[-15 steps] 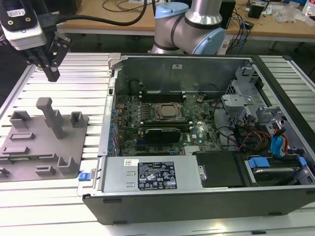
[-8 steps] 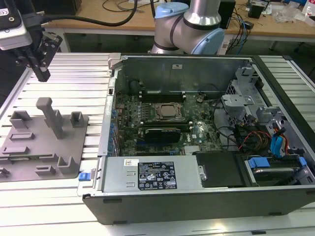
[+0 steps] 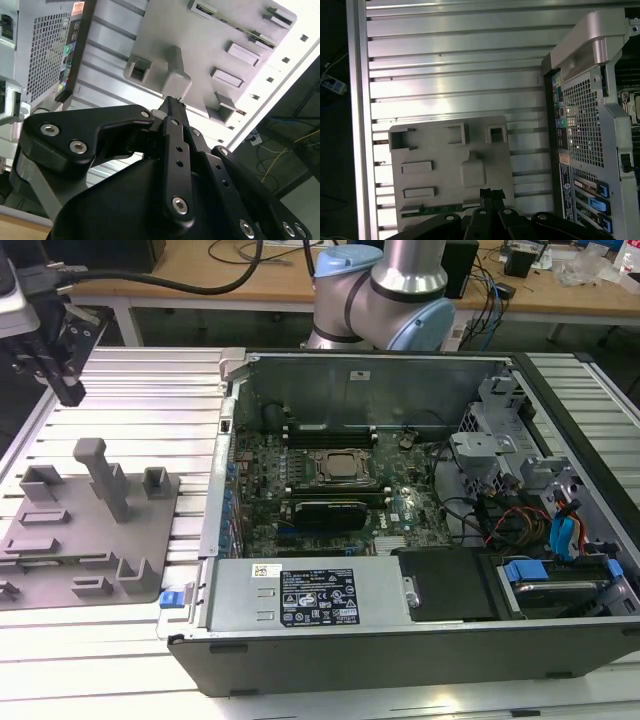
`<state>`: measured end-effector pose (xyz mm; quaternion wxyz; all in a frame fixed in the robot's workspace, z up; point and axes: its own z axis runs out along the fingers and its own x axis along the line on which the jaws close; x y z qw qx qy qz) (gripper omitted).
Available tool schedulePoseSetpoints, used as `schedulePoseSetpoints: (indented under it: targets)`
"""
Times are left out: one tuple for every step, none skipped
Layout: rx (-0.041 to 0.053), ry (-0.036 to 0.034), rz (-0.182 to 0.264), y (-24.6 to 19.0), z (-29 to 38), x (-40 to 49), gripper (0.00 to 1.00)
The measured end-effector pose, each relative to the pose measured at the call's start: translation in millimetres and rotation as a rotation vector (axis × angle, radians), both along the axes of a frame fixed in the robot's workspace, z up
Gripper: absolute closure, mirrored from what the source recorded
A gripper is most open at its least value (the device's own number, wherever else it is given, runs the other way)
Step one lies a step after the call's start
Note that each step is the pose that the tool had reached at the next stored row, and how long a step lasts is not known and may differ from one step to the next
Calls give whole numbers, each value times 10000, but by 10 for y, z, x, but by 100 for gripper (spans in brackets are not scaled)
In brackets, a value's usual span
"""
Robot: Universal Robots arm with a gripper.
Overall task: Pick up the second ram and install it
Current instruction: 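Reach for the second ram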
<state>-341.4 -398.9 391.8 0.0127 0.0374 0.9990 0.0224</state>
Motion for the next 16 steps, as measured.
schedulePoseSetpoints:
  targets:
    - [0,0,0,0,0,-51,89]
    - [0,0,0,-4,-1,-114,89]
    - [0,0,-1,-15,-1,-150,89]
    - [1,0,0,-27,-2,-172,89]
    - [0,0,5,-52,-3,-203,89]
    - [-2,0,9,-69,-3,-220,89]
    - [-3,0,10,-87,-3,-238,89]
    - [-3,0,12,-120,-4,-265,89]
    - [-3,-1,14,-149,-5,-286,89]
    - [-4,0,18,-200,-5,-315,89]
    - [-3,-1,23,-251,-8,-335,89]
    - [-4,-1,30,-324,-11,-350,89]
    - [-4,0,36,-378,-13,-360,89]
    - [-4,0,41,-423,-14,-370,89]
    - [-33,-1,49,-506,-15,-380,89]
    - [-186,1,56,-551,-15,-383,89]
